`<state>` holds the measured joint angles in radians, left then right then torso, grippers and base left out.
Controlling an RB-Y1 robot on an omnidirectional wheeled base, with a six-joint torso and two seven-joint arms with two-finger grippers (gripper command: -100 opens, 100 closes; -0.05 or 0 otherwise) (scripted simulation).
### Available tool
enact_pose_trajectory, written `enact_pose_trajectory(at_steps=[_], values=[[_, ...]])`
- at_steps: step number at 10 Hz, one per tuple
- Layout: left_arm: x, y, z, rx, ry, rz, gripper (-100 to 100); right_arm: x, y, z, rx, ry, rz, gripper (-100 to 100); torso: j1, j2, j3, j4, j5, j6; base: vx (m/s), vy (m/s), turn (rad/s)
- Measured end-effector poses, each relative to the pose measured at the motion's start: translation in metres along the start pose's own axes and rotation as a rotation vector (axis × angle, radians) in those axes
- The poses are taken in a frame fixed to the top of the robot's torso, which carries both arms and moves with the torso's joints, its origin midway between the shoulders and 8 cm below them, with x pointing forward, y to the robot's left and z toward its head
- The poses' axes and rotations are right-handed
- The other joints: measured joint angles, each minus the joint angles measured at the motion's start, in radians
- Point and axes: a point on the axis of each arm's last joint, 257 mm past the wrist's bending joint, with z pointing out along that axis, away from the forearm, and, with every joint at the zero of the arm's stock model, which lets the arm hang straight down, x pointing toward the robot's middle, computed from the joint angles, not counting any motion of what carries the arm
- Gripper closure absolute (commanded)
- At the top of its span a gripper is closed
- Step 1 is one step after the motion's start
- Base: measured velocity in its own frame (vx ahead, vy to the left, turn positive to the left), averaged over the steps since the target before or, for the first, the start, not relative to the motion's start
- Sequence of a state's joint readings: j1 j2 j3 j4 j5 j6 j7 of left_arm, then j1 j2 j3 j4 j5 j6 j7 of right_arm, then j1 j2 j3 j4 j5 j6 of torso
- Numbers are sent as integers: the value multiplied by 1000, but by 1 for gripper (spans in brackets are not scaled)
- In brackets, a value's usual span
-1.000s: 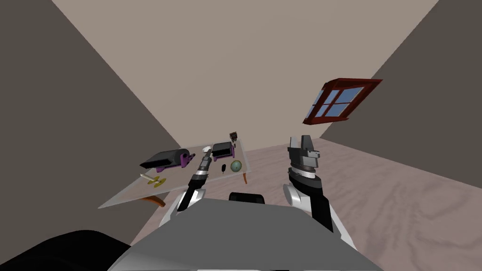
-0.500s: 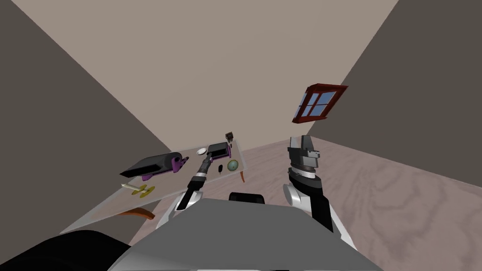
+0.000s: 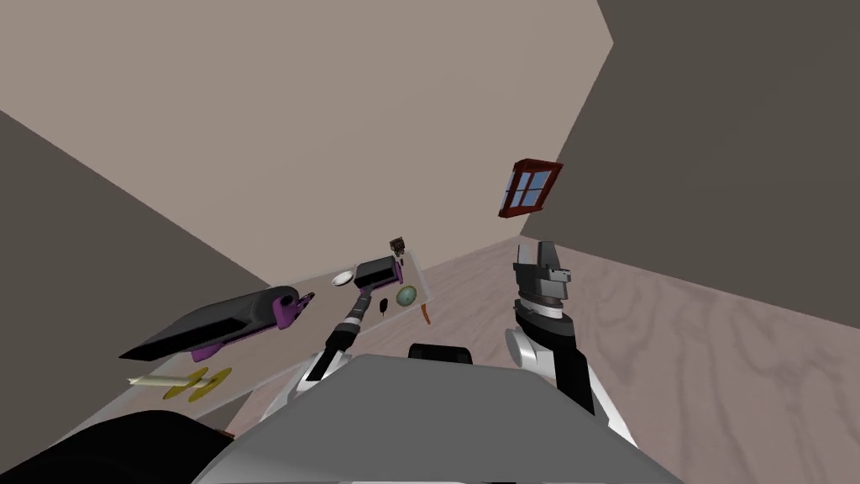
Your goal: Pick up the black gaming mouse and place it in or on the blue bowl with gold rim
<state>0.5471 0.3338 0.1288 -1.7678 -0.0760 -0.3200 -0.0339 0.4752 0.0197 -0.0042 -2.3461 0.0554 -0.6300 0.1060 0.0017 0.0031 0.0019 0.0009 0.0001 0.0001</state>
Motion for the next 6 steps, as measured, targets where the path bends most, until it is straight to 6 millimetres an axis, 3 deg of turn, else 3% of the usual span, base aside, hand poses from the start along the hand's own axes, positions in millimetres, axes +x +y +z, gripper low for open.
enact_pose_trajectory(at_steps=[3,6], values=[[3,40,-8,-93,18,20,-100,0,0,0,0,0,0,0,0,-2,-1,0,0,-1,-15,-8,-190],[1,72,-19,-165,32,39,-100,0,0,0,0,0,0,0,1,-3,-1,-1,0,-1,-6,-3,-104]])
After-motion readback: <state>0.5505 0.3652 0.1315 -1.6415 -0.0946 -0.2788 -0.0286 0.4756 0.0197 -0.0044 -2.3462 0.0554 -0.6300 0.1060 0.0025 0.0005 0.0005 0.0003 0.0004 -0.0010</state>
